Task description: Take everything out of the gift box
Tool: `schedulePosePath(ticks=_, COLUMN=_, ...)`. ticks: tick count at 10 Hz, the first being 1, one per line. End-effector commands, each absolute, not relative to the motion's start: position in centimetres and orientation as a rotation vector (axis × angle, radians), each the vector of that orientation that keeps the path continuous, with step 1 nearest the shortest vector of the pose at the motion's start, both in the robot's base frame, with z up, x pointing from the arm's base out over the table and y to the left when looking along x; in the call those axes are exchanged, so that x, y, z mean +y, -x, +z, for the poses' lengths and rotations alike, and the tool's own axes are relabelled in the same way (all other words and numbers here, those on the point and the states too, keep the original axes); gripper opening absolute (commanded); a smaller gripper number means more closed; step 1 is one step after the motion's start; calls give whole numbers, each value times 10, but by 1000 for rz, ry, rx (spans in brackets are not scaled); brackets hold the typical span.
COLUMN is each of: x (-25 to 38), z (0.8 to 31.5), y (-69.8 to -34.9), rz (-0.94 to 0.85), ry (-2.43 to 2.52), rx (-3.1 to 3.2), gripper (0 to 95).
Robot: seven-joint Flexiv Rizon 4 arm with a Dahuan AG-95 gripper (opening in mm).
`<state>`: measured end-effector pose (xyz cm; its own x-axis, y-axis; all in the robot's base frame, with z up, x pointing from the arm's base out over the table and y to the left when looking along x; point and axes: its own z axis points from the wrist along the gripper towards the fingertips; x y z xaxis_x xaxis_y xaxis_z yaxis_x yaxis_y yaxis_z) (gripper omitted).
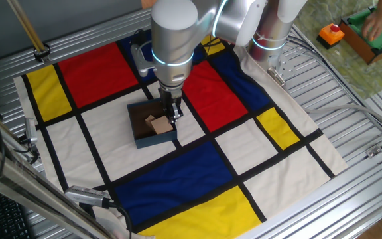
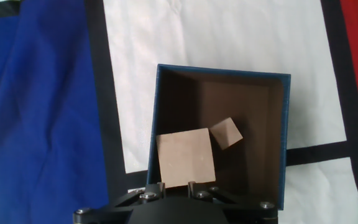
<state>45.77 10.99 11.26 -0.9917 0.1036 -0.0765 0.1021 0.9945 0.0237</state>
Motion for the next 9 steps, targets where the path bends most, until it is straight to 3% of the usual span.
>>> schedulePosePath(ticks=1, x=109, z=112, y=-457, rz=29, ry=-136, rx=3057, gripper=380)
schedulePosePath(ticks=9, x=105, z=97, y=-455, rz=15, ry=-68, rx=3038, gripper=380)
